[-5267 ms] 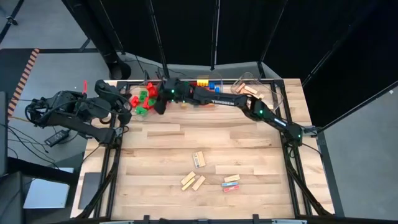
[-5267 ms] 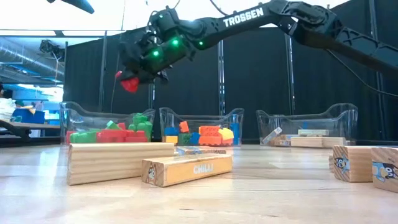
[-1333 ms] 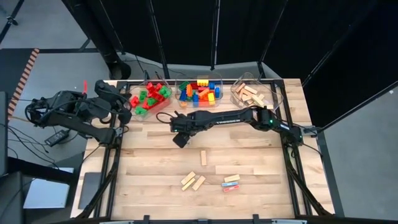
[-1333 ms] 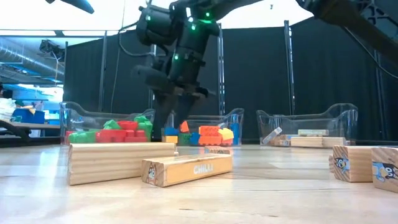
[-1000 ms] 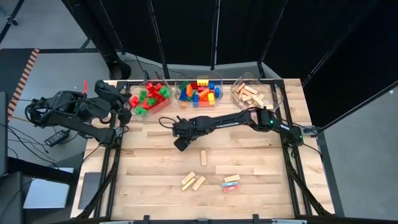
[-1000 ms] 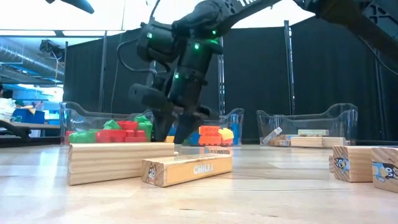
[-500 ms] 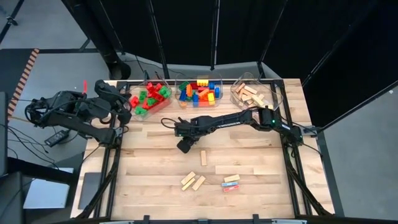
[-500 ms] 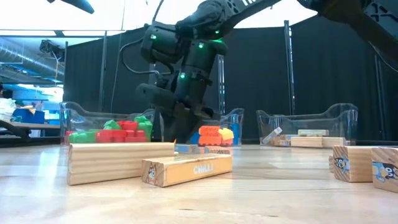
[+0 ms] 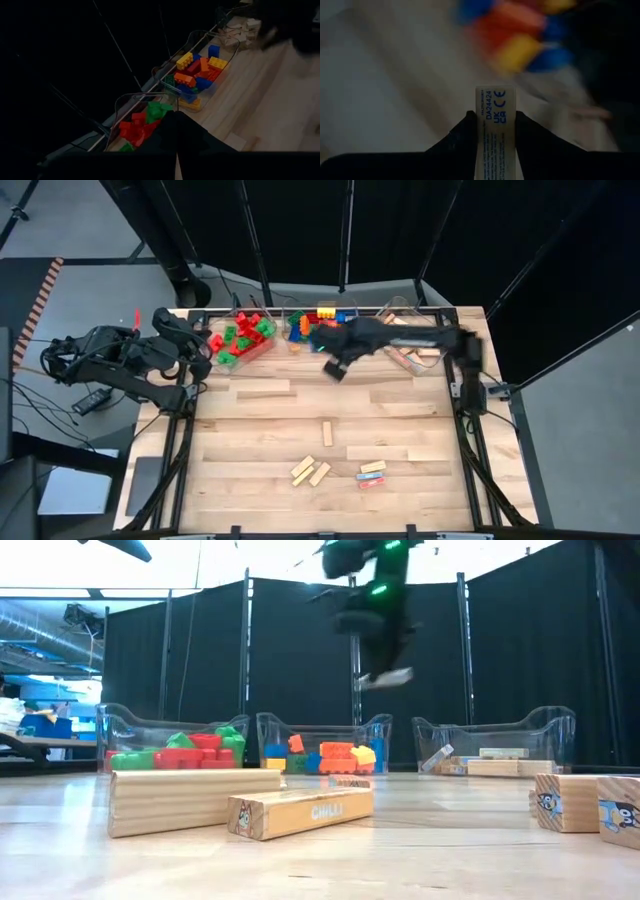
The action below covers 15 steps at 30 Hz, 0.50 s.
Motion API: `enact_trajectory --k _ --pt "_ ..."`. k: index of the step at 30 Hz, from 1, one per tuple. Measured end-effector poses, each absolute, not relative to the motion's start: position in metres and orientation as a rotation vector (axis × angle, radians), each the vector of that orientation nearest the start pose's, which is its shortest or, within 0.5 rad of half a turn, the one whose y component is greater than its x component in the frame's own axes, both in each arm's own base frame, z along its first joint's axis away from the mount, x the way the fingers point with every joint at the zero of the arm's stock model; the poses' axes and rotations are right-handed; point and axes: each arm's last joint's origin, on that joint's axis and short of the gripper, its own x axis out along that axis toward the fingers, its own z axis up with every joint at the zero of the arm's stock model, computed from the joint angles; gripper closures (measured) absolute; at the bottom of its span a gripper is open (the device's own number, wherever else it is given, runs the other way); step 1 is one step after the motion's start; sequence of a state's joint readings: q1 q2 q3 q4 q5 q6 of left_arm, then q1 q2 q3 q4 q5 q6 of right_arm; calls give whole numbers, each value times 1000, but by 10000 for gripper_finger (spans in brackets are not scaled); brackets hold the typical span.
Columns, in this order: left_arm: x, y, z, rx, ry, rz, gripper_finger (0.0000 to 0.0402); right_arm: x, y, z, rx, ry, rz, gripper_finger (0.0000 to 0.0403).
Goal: Sort blocks by size
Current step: Put the brown wooden block into the right transparent bin
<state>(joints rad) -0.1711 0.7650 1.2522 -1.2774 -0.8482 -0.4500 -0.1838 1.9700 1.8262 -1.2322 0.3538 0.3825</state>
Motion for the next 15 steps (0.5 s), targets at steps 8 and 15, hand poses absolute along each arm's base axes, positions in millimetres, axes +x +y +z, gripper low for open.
enact_trajectory --k 8,15 --pt "82 8 392 -23 537 776 397 249 -128 284 376 1119 -1033 291" --pt "81 8 393 -16 530 792 397 188 -151 248 510 997 -1184 291"
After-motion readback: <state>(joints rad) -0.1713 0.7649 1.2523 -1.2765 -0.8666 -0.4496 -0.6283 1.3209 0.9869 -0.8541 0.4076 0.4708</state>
